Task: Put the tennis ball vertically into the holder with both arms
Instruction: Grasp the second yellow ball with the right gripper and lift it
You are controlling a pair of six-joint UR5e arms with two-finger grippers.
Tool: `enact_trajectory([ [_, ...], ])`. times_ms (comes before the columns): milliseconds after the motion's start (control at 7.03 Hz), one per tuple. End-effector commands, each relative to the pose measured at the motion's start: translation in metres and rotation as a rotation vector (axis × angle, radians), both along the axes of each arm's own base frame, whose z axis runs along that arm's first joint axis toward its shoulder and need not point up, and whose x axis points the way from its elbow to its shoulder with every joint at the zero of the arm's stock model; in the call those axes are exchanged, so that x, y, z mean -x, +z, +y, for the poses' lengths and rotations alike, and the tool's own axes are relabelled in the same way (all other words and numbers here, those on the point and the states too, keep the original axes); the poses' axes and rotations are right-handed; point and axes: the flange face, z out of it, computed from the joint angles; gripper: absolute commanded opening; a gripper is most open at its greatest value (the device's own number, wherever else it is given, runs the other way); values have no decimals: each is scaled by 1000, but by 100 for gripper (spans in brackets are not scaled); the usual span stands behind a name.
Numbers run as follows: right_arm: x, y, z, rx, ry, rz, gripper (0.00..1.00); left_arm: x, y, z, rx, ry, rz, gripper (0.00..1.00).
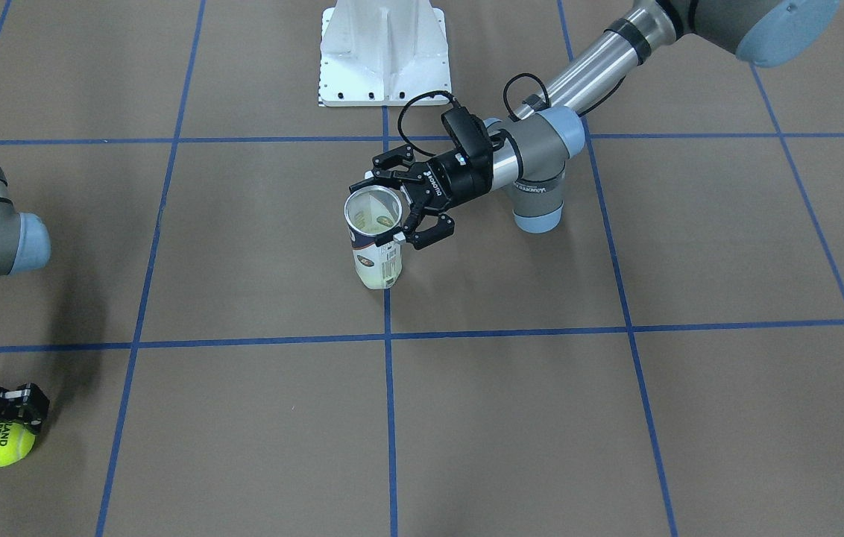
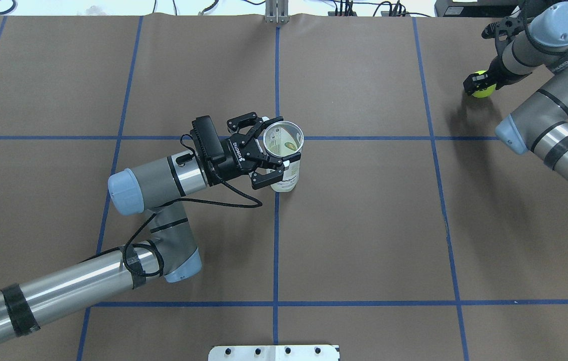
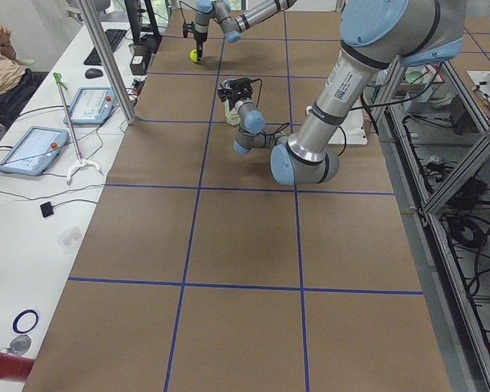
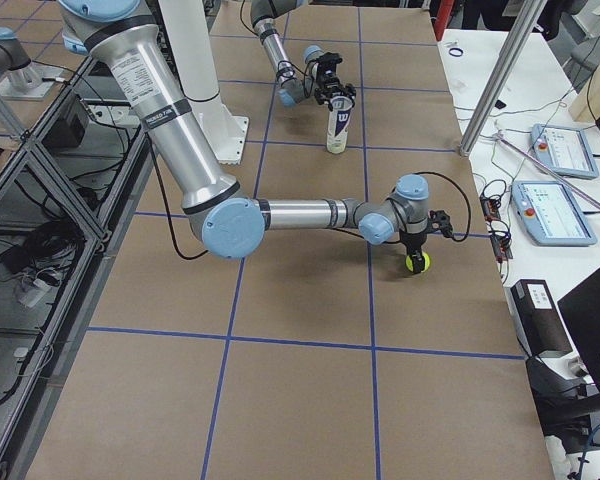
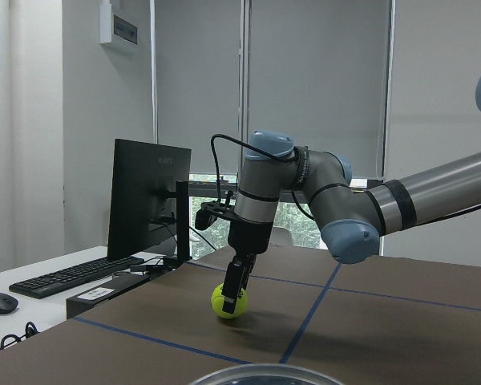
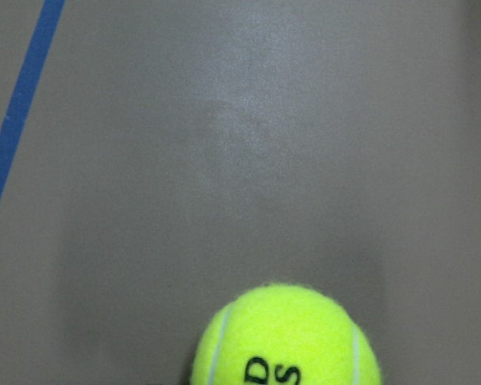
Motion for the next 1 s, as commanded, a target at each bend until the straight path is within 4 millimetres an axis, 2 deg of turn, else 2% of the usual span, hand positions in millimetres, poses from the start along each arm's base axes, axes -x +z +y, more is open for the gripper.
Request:
enact_trajectory([
  [0, -9, -25, -4, -26, 24, -30, 0, 1, 0, -1, 0, -1, 0, 88],
  [284, -11, -94, 4, 12, 85, -184, 0, 0, 2, -1, 1, -2, -3, 88],
  [427, -14, -142, 14, 43, 105, -222, 0, 1, 2, -2, 1, -3, -3, 88],
  [569, -21, -194, 31, 78, 130, -246, 0, 0, 2, -1, 3, -2, -5, 88],
  [711, -28, -247, 59, 132, 158, -295, 0, 0, 3, -1, 3, 0, -7, 88],
  [853, -29, -291, 92, 168, 171, -328, 0, -1, 5, 0, 4, 1, -10, 88],
])
